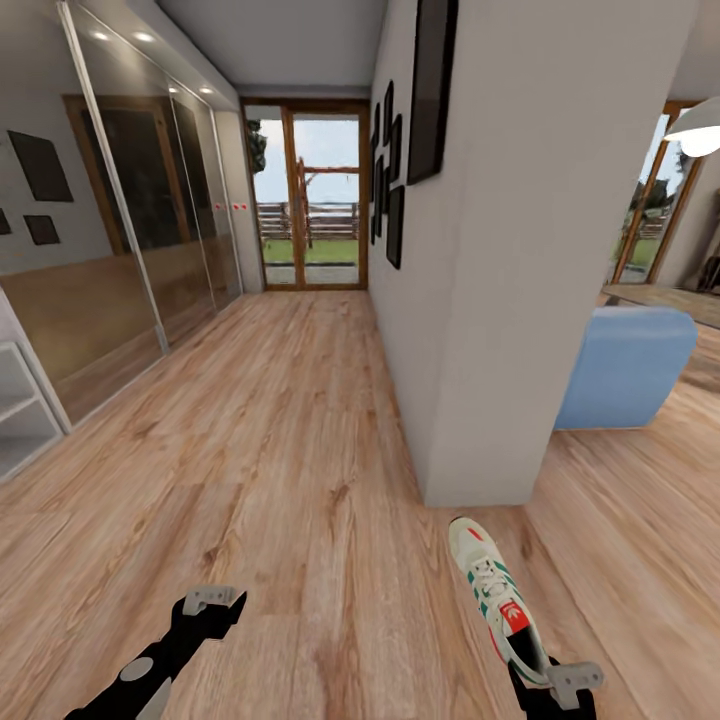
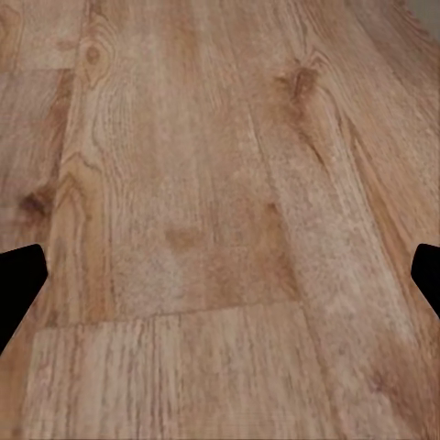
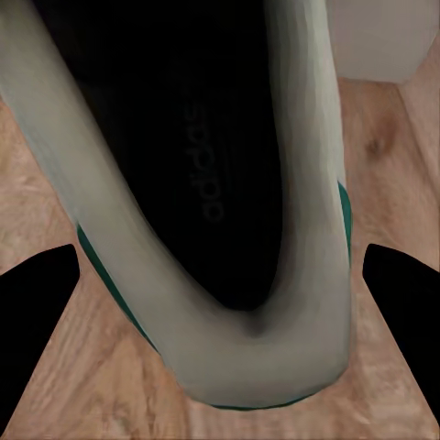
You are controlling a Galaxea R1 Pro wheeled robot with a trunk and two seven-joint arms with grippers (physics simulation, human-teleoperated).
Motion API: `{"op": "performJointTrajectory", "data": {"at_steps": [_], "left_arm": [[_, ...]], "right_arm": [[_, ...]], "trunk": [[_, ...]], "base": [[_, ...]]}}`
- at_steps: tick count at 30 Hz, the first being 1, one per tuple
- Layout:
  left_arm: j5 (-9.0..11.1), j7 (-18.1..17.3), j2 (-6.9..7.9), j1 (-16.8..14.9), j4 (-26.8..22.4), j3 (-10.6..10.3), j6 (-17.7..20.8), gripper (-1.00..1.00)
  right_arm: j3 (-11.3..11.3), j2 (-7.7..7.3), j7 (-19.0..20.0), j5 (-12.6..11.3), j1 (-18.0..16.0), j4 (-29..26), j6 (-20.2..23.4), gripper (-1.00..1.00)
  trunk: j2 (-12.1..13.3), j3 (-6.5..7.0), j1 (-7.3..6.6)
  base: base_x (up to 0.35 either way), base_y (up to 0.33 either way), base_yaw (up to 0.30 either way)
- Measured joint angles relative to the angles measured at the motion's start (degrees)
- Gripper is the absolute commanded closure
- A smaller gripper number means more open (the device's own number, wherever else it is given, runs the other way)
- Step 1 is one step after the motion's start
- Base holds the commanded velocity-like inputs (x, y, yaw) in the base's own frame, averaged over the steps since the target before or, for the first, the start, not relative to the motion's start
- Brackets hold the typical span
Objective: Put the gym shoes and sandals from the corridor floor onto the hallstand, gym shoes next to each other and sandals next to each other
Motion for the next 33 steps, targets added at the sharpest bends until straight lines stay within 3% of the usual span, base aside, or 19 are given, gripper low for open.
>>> {"op": "performJointTrajectory", "data": {"at_steps": [10,21,33], "left_arm": [[-0.08,-0.01,-0.05,-0.01,-0.26,0.00,0.00,-1.00],[-0.15,-0.03,0.03,-0.02,-0.40,0.00,0.00,-1.00],[0.00,0.08,0.04,0.07,-0.09,0.05,0.00,-1.00]], "right_arm": [[-0.02,0.00,0.01,0.01,0.01,-0.30,0.01,1.00],[-0.02,0.00,0.03,-0.13,0.01,-0.48,0.01,1.00],[-0.02,0.00,0.01,-0.05,0.01,-0.47,0.01,1.00]], "trunk": [[0.00,-0.63,0.01],[0.00,-0.94,0.03],[0.00,-1.69,0.00]], "base": [[0.320,-0.124,0.178],[0.068,-0.022,0.028],[0.298,-0.019,0.140]]}}
